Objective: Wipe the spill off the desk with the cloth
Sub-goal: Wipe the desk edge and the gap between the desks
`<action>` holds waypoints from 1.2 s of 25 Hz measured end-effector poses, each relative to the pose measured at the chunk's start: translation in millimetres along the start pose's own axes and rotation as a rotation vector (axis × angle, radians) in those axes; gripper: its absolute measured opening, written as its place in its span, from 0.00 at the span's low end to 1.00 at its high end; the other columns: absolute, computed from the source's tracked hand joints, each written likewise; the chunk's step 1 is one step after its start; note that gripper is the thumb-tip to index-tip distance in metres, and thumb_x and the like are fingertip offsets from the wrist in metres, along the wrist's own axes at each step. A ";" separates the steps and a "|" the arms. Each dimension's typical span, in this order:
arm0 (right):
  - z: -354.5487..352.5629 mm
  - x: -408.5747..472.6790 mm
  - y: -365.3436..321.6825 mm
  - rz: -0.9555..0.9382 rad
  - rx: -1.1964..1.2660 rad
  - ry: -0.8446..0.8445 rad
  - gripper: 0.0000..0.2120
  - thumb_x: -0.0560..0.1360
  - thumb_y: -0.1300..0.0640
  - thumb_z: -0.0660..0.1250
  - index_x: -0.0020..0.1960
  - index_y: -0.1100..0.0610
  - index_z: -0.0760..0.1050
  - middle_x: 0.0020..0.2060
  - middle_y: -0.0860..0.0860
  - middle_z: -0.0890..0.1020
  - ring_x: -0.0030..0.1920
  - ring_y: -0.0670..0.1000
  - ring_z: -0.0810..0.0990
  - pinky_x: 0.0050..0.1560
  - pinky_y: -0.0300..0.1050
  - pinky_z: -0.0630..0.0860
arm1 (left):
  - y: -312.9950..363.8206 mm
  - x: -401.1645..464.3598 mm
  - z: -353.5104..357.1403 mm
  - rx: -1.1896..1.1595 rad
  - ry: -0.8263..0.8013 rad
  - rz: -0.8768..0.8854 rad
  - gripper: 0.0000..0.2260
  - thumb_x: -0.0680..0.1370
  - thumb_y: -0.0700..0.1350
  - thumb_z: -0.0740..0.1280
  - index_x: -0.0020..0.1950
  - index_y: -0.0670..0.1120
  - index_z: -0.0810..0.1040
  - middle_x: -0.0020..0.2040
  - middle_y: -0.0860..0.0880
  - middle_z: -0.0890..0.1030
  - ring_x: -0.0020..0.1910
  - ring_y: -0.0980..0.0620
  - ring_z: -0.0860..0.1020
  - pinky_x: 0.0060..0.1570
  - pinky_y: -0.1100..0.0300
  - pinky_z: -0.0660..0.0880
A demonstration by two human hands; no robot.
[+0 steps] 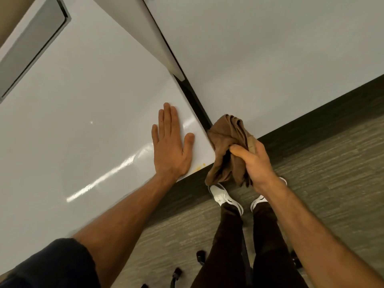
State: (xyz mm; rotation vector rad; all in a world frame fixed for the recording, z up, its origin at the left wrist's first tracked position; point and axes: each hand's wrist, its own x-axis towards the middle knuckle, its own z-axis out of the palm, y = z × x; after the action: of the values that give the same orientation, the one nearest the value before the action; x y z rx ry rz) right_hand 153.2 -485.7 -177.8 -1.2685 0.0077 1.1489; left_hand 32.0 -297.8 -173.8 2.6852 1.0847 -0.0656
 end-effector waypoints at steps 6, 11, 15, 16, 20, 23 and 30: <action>31.3 -3.8 20.6 -0.058 -0.300 0.064 0.28 0.69 0.52 0.80 0.65 0.38 0.74 0.58 0.39 0.81 0.59 0.41 0.81 0.55 0.35 0.80 | -2.2 -0.2 2.2 -0.018 0.009 0.010 0.32 0.87 0.56 0.54 0.86 0.48 0.45 0.87 0.51 0.44 0.84 0.56 0.38 0.79 0.61 0.29; 65.3 -49.3 35.5 -0.422 -0.393 0.417 0.28 0.76 0.54 0.72 0.74 0.47 0.70 0.71 0.48 0.75 0.71 0.49 0.74 0.68 0.38 0.73 | 0.9 -3.2 -4.5 -0.106 -0.033 0.008 0.31 0.87 0.54 0.53 0.87 0.47 0.45 0.87 0.49 0.45 0.85 0.54 0.40 0.80 0.60 0.31; 53.9 -69.4 37.0 -0.408 -0.199 0.331 0.30 0.78 0.52 0.70 0.78 0.47 0.65 0.72 0.52 0.75 0.63 0.59 0.82 0.53 0.58 0.84 | 0.4 0.0 -18.1 -0.284 -0.078 -0.003 0.30 0.86 0.51 0.52 0.86 0.45 0.50 0.87 0.48 0.47 0.86 0.52 0.43 0.79 0.62 0.33; 53.3 -70.0 36.2 -0.398 -0.245 0.291 0.32 0.78 0.52 0.70 0.79 0.47 0.64 0.72 0.53 0.74 0.61 0.57 0.83 0.52 0.53 0.85 | -3.4 -0.2 -23.7 -0.369 -0.101 -0.001 0.28 0.86 0.50 0.52 0.86 0.45 0.51 0.87 0.48 0.48 0.86 0.52 0.44 0.80 0.63 0.35; 71.4 -60.9 48.1 -0.551 -1.065 0.229 0.36 0.72 0.62 0.74 0.78 0.54 0.66 0.79 0.55 0.64 0.74 0.61 0.66 0.66 0.55 0.76 | -16.9 -1.6 -40.4 -0.570 -0.183 -0.004 0.23 0.88 0.45 0.48 0.85 0.44 0.55 0.86 0.48 0.52 0.85 0.53 0.47 0.78 0.69 0.38; 83.8 -59.4 53.1 -0.566 -1.287 0.274 0.33 0.70 0.61 0.72 0.75 0.58 0.72 0.77 0.55 0.69 0.71 0.64 0.64 0.62 0.63 0.77 | -10.7 -1.8 -42.9 -0.594 -0.178 -0.032 0.23 0.89 0.43 0.48 0.85 0.43 0.55 0.86 0.48 0.53 0.85 0.52 0.48 0.77 0.72 0.37; 76.8 -66.6 38.7 -0.731 -1.326 -0.233 0.29 0.66 0.59 0.75 0.67 0.54 0.79 0.70 0.51 0.78 0.65 0.57 0.68 0.59 0.57 0.76 | -17.4 -3.0 -29.5 -0.522 -0.132 0.022 0.25 0.87 0.47 0.49 0.85 0.44 0.54 0.86 0.48 0.51 0.83 0.58 0.45 0.78 0.69 0.36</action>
State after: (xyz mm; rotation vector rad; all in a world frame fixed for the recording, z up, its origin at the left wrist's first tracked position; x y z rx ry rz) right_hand 51.8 -478.6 -139.2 -1.9721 -1.4721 0.5546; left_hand 16.4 -280.6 -148.4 2.1912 0.8844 0.0392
